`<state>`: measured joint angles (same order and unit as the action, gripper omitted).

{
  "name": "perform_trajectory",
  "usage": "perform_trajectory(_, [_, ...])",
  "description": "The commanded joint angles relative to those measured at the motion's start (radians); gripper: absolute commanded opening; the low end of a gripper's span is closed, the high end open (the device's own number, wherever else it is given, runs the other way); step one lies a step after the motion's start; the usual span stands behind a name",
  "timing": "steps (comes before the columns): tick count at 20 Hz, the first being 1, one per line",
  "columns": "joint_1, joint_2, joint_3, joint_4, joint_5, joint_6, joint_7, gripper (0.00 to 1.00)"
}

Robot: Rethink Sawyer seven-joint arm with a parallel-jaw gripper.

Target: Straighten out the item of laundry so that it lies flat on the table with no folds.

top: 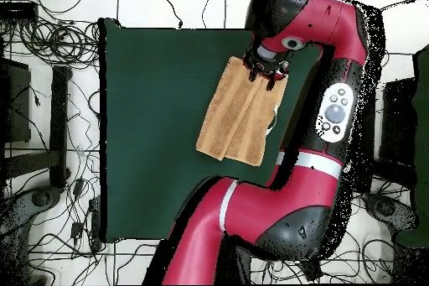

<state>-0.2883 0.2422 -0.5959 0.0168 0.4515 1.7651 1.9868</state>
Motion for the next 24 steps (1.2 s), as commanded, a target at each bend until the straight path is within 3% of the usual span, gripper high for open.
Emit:
perform_trajectory(1, [0.043, 0.120, 0.019, 0.051, 0.059, -0.172, -0.225, 1.00])
perform_trajectory(13, [0.061, 0.174, -0.021, 0.050, 0.147, -0.244, -0.152, 1.00])
perform_trajectory(24, [0.047, 0.200, -0.182, 0.028, 0.315, -0.202, -0.116, 1.00])
